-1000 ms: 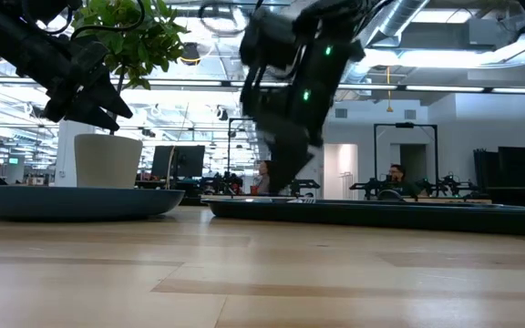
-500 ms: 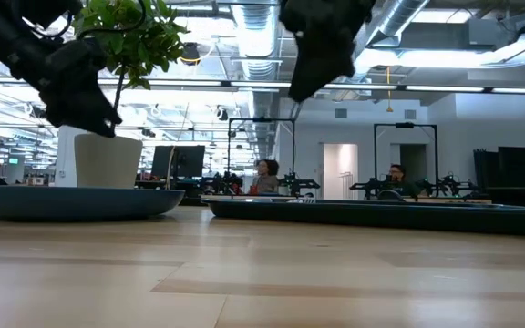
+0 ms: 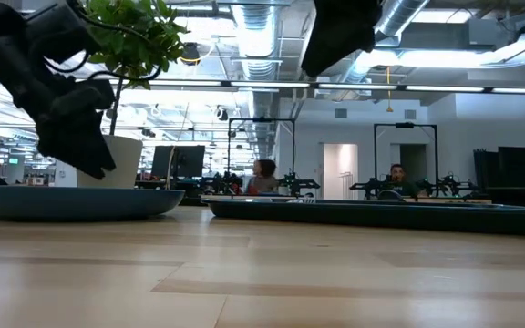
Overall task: Pick and place plate/cup/fork/spoon on tray
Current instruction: Put the blue plate on the black tray to the right of the pink fork
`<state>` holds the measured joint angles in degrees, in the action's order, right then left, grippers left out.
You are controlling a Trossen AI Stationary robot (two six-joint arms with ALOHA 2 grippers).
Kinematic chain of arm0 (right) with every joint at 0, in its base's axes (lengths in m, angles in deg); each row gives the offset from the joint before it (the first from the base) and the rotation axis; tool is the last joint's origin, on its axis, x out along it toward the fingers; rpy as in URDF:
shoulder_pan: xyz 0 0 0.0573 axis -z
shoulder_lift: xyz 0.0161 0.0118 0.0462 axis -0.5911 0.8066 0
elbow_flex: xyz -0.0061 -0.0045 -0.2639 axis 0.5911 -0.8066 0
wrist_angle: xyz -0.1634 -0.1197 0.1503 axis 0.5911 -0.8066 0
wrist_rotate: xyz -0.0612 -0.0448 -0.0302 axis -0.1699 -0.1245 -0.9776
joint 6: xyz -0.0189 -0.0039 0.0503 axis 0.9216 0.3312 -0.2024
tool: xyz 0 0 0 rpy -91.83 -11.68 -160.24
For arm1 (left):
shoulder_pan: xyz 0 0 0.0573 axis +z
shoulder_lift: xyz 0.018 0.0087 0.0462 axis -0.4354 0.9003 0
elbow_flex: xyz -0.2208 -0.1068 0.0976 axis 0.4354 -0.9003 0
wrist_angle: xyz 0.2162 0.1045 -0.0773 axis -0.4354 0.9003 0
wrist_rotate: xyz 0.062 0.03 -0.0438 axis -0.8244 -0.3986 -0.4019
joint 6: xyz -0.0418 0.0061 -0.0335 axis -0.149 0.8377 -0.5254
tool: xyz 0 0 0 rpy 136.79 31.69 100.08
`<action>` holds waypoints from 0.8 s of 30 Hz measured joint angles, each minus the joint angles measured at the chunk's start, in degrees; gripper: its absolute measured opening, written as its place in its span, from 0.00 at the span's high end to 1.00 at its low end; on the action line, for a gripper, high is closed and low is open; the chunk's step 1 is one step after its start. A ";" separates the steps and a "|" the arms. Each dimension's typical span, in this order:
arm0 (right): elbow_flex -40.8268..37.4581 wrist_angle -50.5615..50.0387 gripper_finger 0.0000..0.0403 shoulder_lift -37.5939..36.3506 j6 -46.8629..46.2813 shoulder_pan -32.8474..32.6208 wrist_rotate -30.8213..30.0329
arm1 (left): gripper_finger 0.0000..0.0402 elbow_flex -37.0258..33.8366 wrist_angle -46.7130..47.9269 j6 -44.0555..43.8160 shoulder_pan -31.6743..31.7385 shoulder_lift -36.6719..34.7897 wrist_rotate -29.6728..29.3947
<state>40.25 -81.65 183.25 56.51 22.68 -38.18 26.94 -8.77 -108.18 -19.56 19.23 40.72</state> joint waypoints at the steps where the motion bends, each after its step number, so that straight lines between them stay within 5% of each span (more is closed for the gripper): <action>1: 0.00 -0.27 0.71 0.00 -0.69 -0.59 -0.46 | 0.33 0.01 -1.10 -0.01 -0.33 1.04 2.00; 9: 0.00 -3.15 0.71 0.00 -6.00 -4.31 -2.61 | 0.33 0.18 -11.84 -0.08 -7.25 6.72 12.29; 24: 0.00 -1.46 0.71 0.02 -10.41 -6.58 -6.54 | 0.33 7.61 -8.51 -0.10 -21.76 13.04 -3.62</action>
<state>40.25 -83.11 183.28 46.10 16.09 -44.72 34.55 -17.29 -108.28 -41.32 32.27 37.10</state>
